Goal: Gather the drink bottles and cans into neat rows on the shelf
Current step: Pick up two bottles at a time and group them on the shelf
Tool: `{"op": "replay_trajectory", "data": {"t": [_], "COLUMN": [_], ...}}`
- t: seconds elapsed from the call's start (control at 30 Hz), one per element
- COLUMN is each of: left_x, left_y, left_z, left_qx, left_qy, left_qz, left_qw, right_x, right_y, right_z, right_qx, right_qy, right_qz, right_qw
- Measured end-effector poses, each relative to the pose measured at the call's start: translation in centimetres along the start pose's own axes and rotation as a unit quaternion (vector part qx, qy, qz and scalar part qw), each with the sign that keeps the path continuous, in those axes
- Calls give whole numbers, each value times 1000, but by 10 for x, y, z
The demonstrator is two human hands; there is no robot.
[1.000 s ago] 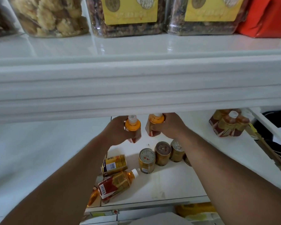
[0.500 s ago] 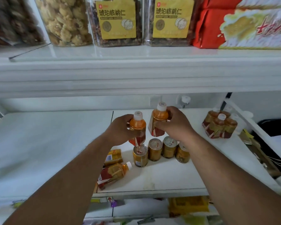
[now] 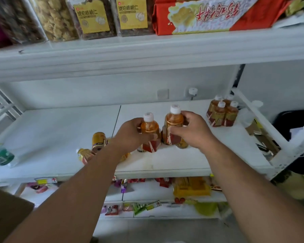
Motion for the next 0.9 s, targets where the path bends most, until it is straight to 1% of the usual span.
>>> {"op": "replay_trajectory", "data": {"t": [0.1,0.27,0.63,0.73,0.9], "left_x": [-6,-13,-23,-32,-54], "left_y": [22,57,139,156,171], "left_z": [5,11,10,12,26], "left_qx": [-13,-15,-61,-67,-82], "left_qy": [-2,27,15,26,17], "left_qz": [-10,-33,-63,-72,-88], "left_qw": [1000,999,996,995,993], "right_x": [11,24,45,56,82], "right_y": [23,62,163,183,204], "right_z": [4,8,16,18,28], "right_qx": [-4,-9,-34,-36,-47], "right_qy": [-3,8,26,37,19], "right_qz": [1,18,59,62,75], "right_qw": [1000,1000,997,997,996]}}
Point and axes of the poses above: each hand's wrist, its own y-axis away from the middle knuckle, its own x-axis out of the back of the hand, z = x × y, the point moved 5 cm from there along -y, towards the middle knuckle, and after that the axes turned 9 degrees about z, right-handed, at the moved point
